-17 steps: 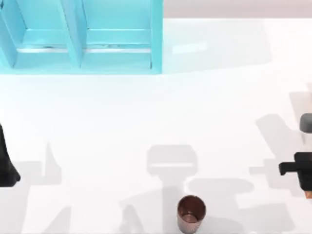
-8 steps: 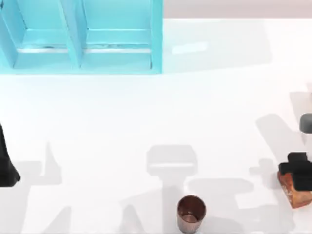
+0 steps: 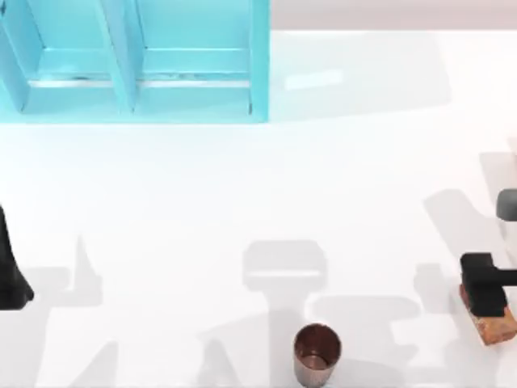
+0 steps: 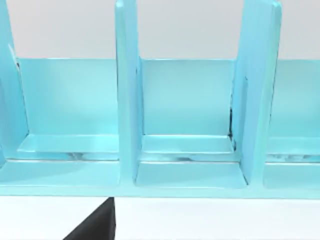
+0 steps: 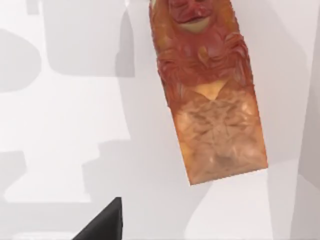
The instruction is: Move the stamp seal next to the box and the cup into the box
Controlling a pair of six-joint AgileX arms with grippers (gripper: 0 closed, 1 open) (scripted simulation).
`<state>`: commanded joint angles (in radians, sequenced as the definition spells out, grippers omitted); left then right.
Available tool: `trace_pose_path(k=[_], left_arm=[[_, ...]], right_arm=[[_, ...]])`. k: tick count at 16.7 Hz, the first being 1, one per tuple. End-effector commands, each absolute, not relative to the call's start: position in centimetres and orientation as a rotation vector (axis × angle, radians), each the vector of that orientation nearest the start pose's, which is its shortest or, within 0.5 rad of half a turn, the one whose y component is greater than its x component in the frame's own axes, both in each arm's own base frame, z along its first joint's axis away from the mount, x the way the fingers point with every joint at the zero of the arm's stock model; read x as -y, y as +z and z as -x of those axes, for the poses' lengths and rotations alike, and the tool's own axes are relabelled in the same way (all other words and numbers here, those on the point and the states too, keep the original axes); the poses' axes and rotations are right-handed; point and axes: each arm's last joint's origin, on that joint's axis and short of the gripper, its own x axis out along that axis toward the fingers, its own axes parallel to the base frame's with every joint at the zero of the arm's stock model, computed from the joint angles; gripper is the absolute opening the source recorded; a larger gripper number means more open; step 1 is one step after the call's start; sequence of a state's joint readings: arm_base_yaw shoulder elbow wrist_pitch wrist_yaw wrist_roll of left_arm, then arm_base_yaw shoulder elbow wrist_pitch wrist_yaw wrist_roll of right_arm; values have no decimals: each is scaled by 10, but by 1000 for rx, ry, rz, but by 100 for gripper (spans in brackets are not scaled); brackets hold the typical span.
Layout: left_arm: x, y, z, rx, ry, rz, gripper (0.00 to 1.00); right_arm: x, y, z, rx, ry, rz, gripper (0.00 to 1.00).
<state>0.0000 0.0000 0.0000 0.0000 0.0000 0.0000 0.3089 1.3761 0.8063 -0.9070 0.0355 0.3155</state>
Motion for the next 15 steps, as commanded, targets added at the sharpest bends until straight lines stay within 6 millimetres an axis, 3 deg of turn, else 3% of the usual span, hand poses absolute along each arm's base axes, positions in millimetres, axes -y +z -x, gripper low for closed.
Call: trace_pose_path(k=[5, 12, 15], left_arm=[[1, 160, -106, 0, 0, 0, 100], [1, 160, -106, 0, 0, 0, 100], [1, 160, -106, 0, 0, 0, 100]], right_arm=[[-70, 189, -215, -1470, -2, 2, 100], [-69, 264, -215, -1482, -12, 0, 100], [-67, 279, -212, -1470, -11, -4, 100]])
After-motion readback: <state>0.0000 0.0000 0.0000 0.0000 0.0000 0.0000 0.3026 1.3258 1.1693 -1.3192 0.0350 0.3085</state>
